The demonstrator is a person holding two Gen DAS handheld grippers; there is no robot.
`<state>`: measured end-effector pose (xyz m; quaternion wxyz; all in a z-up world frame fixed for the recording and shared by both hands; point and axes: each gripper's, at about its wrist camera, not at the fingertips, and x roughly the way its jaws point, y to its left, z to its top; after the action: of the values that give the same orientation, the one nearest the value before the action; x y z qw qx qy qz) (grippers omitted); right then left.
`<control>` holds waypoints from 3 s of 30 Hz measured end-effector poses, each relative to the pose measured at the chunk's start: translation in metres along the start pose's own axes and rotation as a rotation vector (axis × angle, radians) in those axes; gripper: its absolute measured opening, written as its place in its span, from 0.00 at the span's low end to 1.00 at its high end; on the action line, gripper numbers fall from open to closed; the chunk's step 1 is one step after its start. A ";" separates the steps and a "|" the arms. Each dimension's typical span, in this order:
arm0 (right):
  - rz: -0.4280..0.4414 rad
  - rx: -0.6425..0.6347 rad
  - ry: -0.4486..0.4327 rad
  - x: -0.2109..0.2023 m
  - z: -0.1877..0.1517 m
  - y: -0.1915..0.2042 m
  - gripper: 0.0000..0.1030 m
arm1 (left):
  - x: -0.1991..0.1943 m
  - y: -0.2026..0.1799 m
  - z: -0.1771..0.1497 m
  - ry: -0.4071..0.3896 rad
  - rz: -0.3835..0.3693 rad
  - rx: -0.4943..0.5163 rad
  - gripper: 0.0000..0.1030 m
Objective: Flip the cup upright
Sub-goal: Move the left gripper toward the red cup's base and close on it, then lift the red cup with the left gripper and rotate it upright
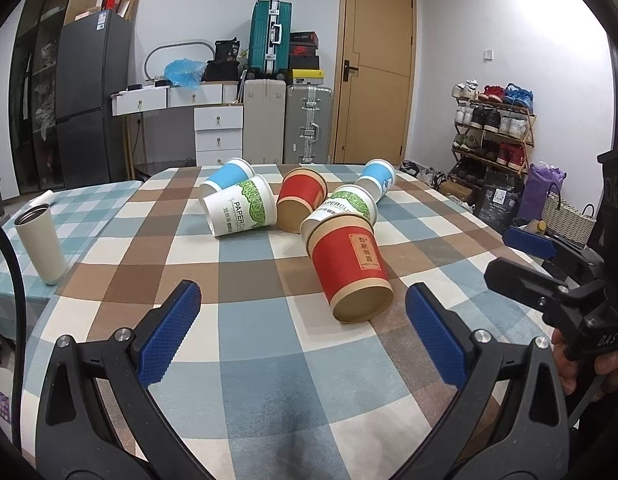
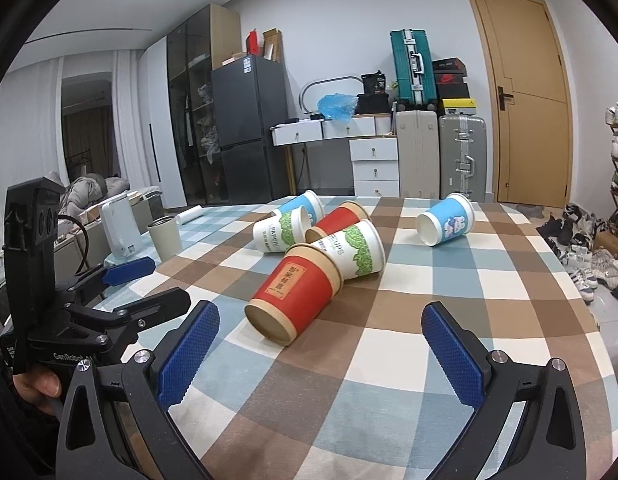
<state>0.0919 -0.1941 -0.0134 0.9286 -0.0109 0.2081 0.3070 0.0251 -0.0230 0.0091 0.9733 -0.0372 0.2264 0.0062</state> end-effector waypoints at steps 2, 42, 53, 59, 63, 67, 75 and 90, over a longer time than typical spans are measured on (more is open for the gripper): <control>-0.010 0.003 0.001 0.000 0.001 -0.002 1.00 | 0.004 -0.001 0.002 0.009 0.001 -0.007 0.99; -0.017 0.072 0.017 -0.003 0.004 -0.024 1.00 | 0.109 -0.040 0.016 0.306 -0.092 -0.068 0.54; 0.010 0.055 0.010 -0.002 0.005 -0.012 1.00 | 0.051 -0.021 0.013 0.234 -0.066 -0.100 0.53; 0.029 0.029 0.031 0.003 0.000 0.002 1.00 | 0.018 -0.010 0.008 0.196 -0.054 -0.114 0.54; 0.028 0.018 0.036 0.002 -0.004 0.009 1.00 | 0.000 -0.005 0.002 0.188 -0.057 -0.126 0.54; 0.030 0.015 0.036 -0.002 -0.006 0.013 1.00 | -0.015 -0.006 -0.006 0.189 -0.064 -0.131 0.54; 0.036 0.012 0.048 -0.001 -0.007 0.014 1.00 | -0.023 -0.016 -0.024 0.220 -0.078 -0.131 0.54; 0.035 0.028 0.070 0.000 -0.009 0.011 1.00 | 0.001 -0.033 -0.045 0.268 -0.075 -0.129 0.54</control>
<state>0.0816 -0.1865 -0.0206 0.9154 -0.0050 0.2448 0.3196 0.0076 -0.0592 -0.0291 0.9296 -0.1084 0.3518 -0.0206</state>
